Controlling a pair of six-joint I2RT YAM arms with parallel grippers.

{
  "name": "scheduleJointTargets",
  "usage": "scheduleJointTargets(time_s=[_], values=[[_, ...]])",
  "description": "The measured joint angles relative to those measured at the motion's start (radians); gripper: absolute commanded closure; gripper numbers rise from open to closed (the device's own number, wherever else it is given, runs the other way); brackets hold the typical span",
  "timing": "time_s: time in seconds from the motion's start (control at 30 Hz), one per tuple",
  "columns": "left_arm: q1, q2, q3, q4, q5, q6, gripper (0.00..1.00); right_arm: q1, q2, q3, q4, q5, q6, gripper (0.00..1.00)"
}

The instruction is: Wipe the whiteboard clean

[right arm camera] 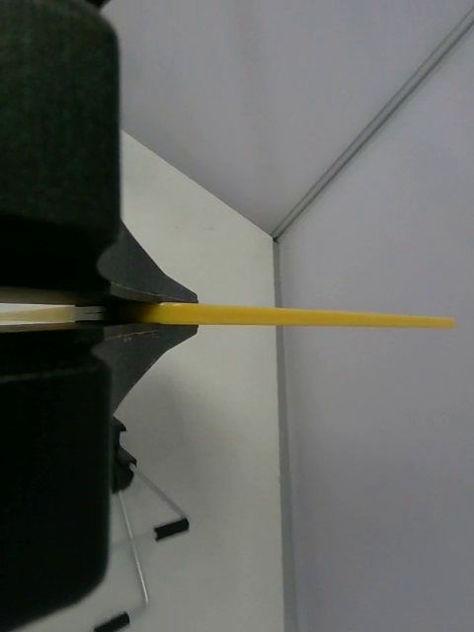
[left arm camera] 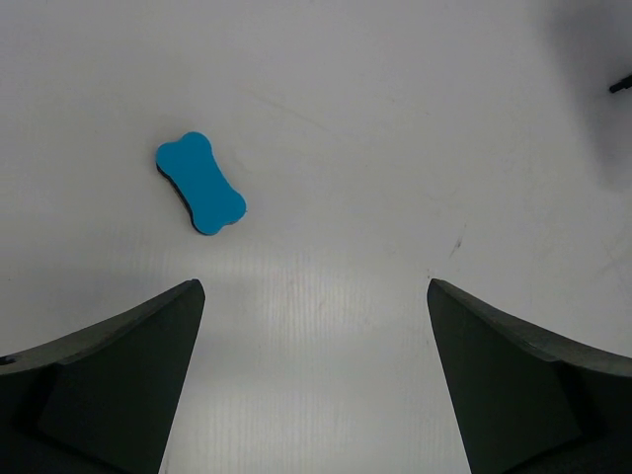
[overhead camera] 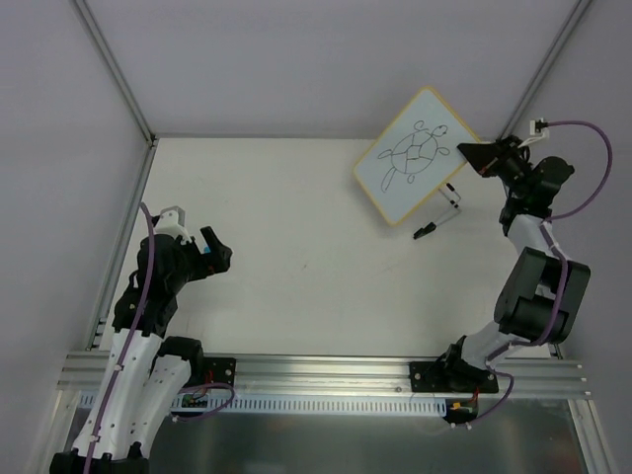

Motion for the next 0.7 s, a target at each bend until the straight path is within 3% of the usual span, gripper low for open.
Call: scheduleJointTargets(time_s=[0.33,0.7], values=[[0.0,0.203,0.057,0.0,-0.064,-0.084,0.01,0.271,-0.372,-0.37,-0.114,0.159,-0.184,1.0],[0.0,0.534,0.124,0.047,-0.204,-0.231,0.14,0.406,-0.367,-0.459,-0.109,0.2,-0.256,1.0]])
